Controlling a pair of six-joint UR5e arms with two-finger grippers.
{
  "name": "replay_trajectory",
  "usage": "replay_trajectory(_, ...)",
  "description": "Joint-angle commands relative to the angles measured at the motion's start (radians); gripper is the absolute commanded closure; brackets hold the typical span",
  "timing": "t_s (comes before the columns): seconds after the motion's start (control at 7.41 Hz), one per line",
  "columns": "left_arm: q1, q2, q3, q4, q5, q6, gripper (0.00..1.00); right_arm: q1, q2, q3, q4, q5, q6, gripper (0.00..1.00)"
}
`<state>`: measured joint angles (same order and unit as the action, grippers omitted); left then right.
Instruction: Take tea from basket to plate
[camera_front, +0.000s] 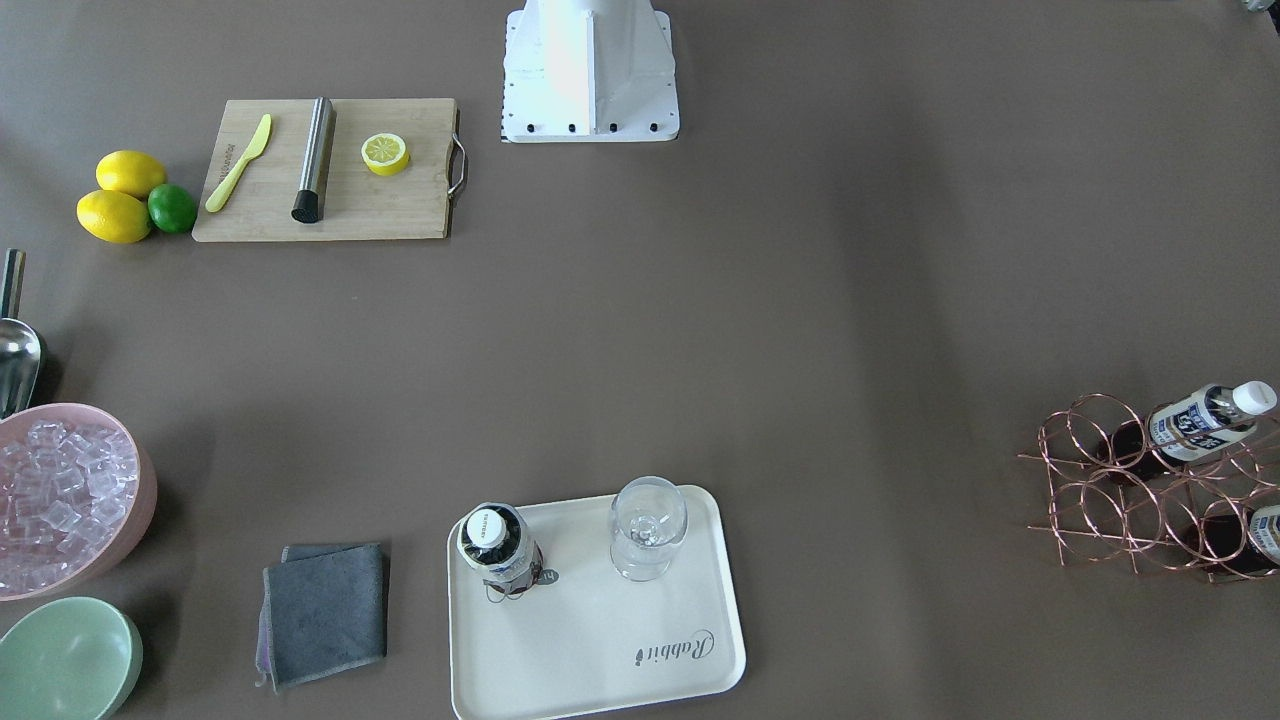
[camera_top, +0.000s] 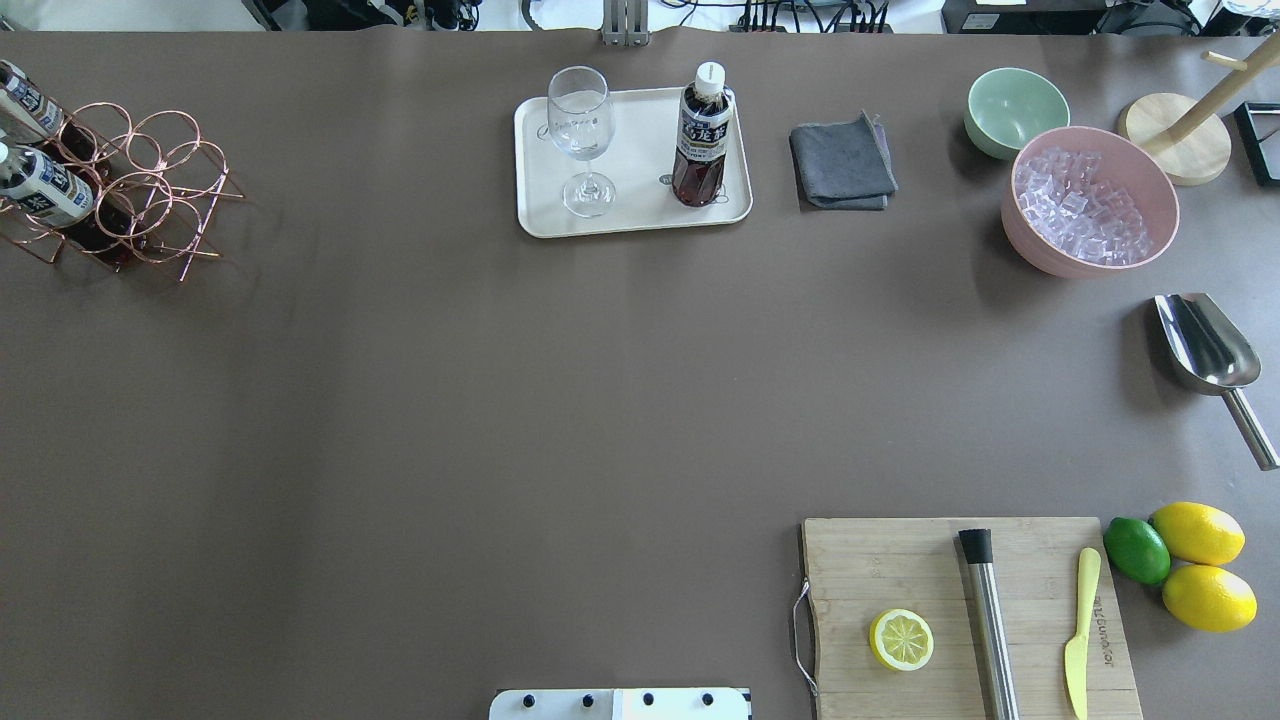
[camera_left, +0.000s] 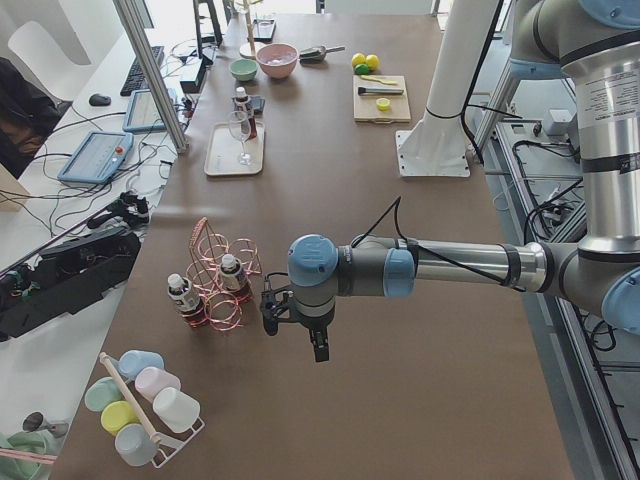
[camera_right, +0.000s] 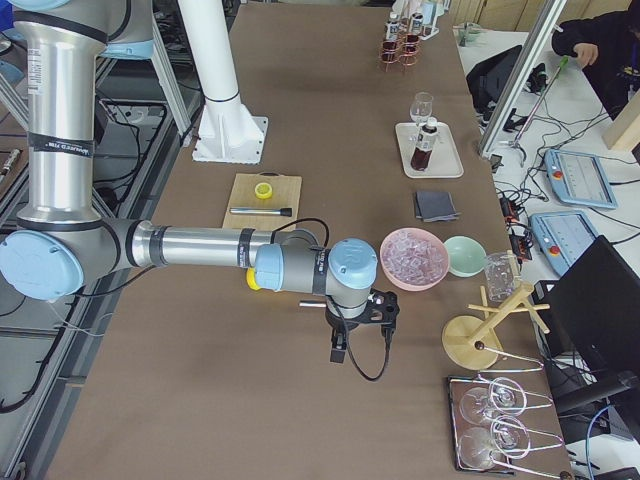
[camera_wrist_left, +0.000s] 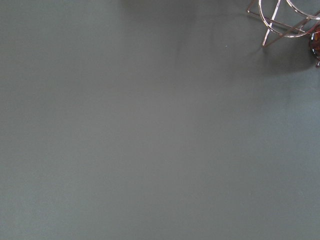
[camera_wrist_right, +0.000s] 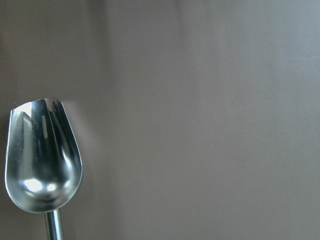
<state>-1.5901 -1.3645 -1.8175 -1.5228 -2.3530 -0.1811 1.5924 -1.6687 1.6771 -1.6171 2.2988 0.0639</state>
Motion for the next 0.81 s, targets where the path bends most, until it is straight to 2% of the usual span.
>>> replay_trajectory(0.0, -0.004, -0.002, -0.008, 0.0, 0.0, -0.001, 0.01, 0.0, -0.008, -0.054, 0.082, 0.004, -0.007, 0.0)
replay_trajectory(0.14, -0.031, 0.011, -0.034, 0.01, -0.002, -0.001, 0.01, 0.001, -0.009, -0.077, 0.083, 0.007, -0.009, 0.0)
replay_trajectory(0.27, -0.13, 0.037, -0.026, 0.01, -0.002, -0.001, 0.01, 0.001, -0.013, -0.085, 0.083, 0.008, -0.041, 0.0)
replay_trajectory(0.4, -0.178, 0.082, -0.026, 0.0, -0.04, 0.003, 0.01, 0.001, -0.013, -0.103, 0.083, 0.007, -0.085, 0.0)
replay_trajectory(0.68, -0.188, 0.087, -0.028, 0.001, -0.058, 0.006, 0.01, 0.003, -0.013, -0.102, 0.082, 0.007, -0.084, 0.0)
